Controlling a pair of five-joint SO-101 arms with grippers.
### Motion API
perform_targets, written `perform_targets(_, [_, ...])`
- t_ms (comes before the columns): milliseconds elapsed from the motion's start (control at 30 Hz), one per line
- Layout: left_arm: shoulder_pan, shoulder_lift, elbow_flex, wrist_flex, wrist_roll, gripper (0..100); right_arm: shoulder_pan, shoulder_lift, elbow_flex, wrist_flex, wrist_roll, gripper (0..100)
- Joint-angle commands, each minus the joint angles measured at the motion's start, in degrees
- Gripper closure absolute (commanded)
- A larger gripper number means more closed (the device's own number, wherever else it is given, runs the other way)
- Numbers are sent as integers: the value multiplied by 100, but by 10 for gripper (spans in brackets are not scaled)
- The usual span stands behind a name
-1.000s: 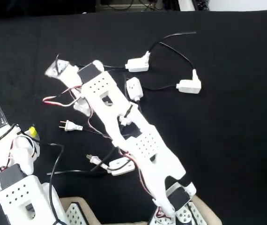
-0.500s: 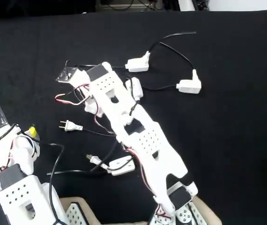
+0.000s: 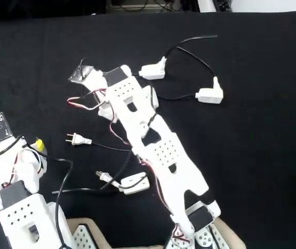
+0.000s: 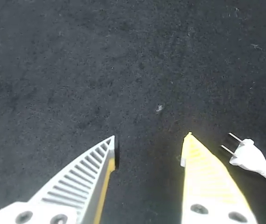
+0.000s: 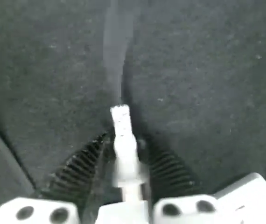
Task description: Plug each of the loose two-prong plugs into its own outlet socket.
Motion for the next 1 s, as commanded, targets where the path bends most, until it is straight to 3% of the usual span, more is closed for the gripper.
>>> perform_targets(0, [75, -9, -163, -123, -26, 765, -123, -22, -567, 492, 35, 986])
perform_targets(500, [84, -9, -163, -123, 9, 766, -149, -180, -2844, 607, -1424, 987])
perform_targets(733, [84, -9, -84, -334, 9, 767, -158, -1587, -2281, 607, -1916, 987])
perform_targets(967, [84, -9, -40, -404, 9, 768, -220, -3565, 303, 598, -2558, 987])
